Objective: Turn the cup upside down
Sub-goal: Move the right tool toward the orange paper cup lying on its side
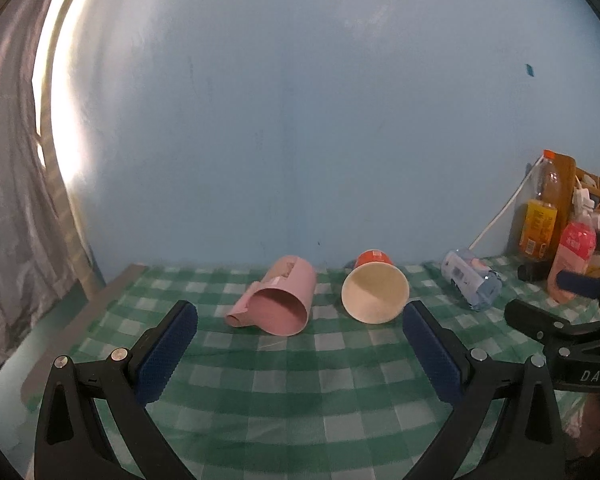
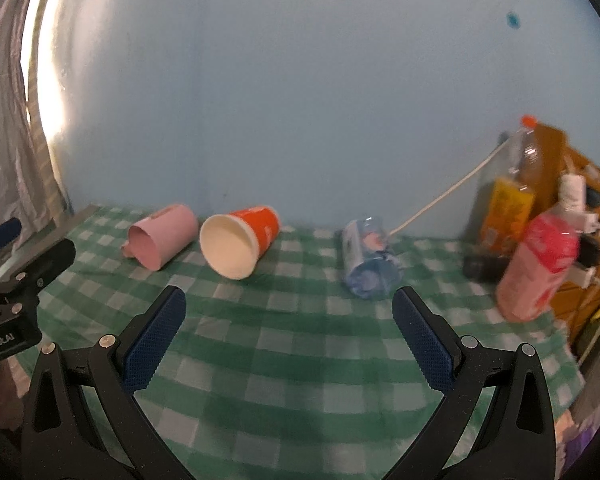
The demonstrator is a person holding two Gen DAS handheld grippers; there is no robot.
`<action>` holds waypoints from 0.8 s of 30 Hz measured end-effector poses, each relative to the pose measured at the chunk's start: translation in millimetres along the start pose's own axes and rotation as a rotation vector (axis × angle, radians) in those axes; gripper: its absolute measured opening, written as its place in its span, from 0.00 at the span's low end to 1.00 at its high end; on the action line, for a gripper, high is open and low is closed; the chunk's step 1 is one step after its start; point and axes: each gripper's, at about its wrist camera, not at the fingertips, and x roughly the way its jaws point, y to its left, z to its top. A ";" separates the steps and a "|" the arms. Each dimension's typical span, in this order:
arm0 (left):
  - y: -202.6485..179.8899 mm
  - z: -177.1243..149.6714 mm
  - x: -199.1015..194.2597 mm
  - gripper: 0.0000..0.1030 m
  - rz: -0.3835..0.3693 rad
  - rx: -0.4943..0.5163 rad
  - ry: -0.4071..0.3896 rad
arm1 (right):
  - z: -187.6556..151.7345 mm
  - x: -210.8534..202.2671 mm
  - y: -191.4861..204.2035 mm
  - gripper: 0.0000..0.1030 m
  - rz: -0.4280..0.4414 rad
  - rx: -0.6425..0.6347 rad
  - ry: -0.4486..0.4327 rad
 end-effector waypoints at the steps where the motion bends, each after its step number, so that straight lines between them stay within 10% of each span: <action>1: 2.9 3.2 8.2 1.00 -0.009 -0.011 0.023 | 5.4 7.8 -2.4 0.99 0.031 0.021 0.030; 10: 9.5 31.4 75.4 1.00 -0.090 -0.066 0.214 | 56.2 94.0 -14.8 0.98 0.241 0.209 0.323; 24: 17.3 50.5 141.4 1.00 -0.089 -0.105 0.395 | 96.5 199.8 -30.1 0.98 0.252 0.418 0.573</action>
